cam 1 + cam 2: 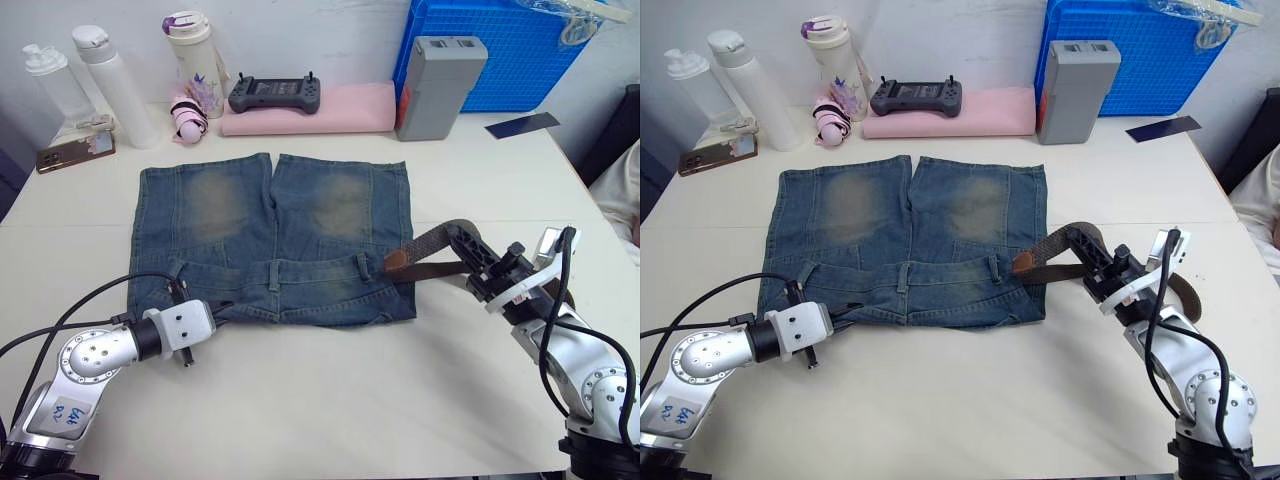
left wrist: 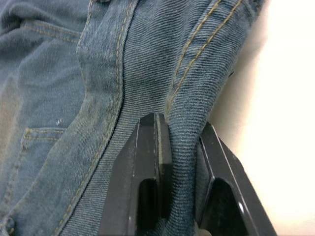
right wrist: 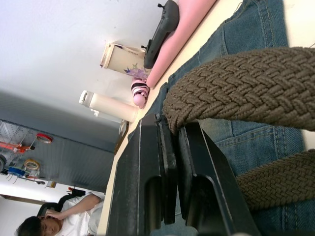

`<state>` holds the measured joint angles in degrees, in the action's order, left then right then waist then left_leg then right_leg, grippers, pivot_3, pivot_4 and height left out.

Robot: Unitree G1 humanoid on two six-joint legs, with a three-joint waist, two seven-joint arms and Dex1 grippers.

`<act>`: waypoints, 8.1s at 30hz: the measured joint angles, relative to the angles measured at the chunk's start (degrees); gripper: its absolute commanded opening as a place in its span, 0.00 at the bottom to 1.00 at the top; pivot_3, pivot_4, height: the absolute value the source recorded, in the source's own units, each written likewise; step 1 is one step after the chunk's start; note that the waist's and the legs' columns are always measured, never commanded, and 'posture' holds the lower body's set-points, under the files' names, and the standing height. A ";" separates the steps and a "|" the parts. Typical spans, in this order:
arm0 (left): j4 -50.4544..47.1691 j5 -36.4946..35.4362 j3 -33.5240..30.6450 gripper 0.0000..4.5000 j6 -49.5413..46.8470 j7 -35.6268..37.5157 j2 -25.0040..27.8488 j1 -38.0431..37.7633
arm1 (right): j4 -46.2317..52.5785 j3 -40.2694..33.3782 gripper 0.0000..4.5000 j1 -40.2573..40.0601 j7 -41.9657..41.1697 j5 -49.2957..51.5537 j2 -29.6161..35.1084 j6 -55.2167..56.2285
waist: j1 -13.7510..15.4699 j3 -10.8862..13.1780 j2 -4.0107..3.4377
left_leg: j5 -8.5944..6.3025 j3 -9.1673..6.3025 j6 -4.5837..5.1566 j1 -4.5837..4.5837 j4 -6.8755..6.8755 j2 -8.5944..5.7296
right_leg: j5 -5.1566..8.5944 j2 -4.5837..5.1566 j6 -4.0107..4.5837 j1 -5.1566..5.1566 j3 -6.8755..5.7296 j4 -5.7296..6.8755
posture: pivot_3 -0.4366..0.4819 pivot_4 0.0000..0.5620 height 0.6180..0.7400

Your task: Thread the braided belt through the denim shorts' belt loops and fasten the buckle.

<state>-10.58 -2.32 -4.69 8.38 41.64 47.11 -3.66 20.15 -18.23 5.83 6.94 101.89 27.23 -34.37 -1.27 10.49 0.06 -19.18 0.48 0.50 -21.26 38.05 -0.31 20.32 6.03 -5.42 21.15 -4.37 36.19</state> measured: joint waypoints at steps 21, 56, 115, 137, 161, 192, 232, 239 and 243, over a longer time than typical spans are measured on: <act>-6.87 -33.21 4.55 0.70 -34.71 3.35 -12.59 18.35 | -7.10 2.23 0.00 6.42 1.86 -5.10 -1.56 -3.11 | 0.99 -0.04 -0.07 | 0.01 0.03 -0.01 -0.02 0.15 -0.01 | 0.00 -0.20 0.00 -0.01 0.03 0.07 | 0.48 0.27 1.00; 31.91 4.88 25.87 0.70 17.43 16.96 -20.02 45.12 | -4.86 11.22 0.00 6.29 7.27 -35.17 -15.45 -10.35 | 0.96 -0.22 0.18 | 0.02 0.21 -0.03 -0.02 0.18 -0.01 | 0.00 -0.25 0.00 0.23 0.12 0.41 | 0.48 0.27 1.00; 6.66 -0.75 12.83 0.00 -0.50 16.25 -7.50 30.13 | 8.15 41.20 0.01 -2.86 -28.13 -113.29 20.46 16.37 | 1.76 -0.30 0.37 | -0.05 -0.05 0.11 0.02 0.94 -0.05 | -0.02 -0.16 -0.04 -0.21 0.06 0.47 | 0.48 0.27 1.00; 6.65 2.57 11.28 0.00 15.38 7.06 -11.55 24.51 | 6.62 12.83 0.73 -6.38 -42.56 -98.07 19.76 4.53 | 2.28 -0.27 0.31 | -0.29 -0.15 0.33 0.00 0.90 -0.05 | -0.12 -0.22 -0.22 -0.52 -0.05 -0.17 | 0.48 0.27 1.00; 6.52 13.02 8.56 0.00 29.21 -4.78 -10.12 19.70 | 0.91 16.24 0.99 6.44 12.13 9.00 -6.42 -17.76 | 1.12 -0.22 0.19 | -0.34 -0.16 0.37 -0.03 0.91 -0.03 | -0.17 -0.12 -0.29 -0.48 -0.05 -0.16 | 0.48 0.27 1.00; 1.06 3.20 9.59 0.73 15.19 -1.69 -10.38 18.00 | -2.36 9.62 0.00 9.52 25.33 9.67 -19.50 -4.80 | 0.87 -0.21 0.13 | -0.35 -0.14 0.40 -0.05 0.72 -0.02 | -0.17 -0.06 -0.28 -0.38 0.11 -0.20 | 0.48 0.27 1.00; -3.46 -10.20 7.07 0.73 -8.48 6.52 -6.52 13.30 | -2.66 14.20 0.00 2.98 10.65 -11.73 -16.22 -7.15 | 1.01 -0.17 -0.03 | -0.33 -0.10 0.36 -0.02 0.45 -0.05 | -0.14 -0.14 -0.24 -0.29 0.34 -0.29 | 0.48 0.27 1.00; 9.30 4.48 10.55 0.73 16.22 2.47 -8.72 18.25 | -3.45 14.76 0.00 3.47 11.86 -12.75 -16.82 -7.64 | 1.07 -0.16 -0.02 | -0.33 -0.01 0.36 -0.04 0.34 -0.05 | -0.15 -0.14 -0.24 -0.16 0.35 -0.25 | 0.48 0.27 1.00; 16.08 8.55 10.60 0.73 24.14 -1.10 -10.14 20.93 | -3.45 14.62 0.00 3.28 12.03 -12.77 -16.83 -8.15 | 1.04 -0.17 -0.02 | -0.30 0.06 0.31 -0.05 0.24 -0.06 | -0.15 -0.13 -0.24 -0.07 0.33 -0.19 | 0.48 0.27 1.00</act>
<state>5.51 6.23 5.90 32.51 40.53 36.97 17.27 16.70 -3.61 9.11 18.97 89.12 10.40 -42.52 -0.23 10.33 0.04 -19.48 0.53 0.81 -21.31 38.29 -0.37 20.17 5.90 -5.66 21.08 -4.04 36.00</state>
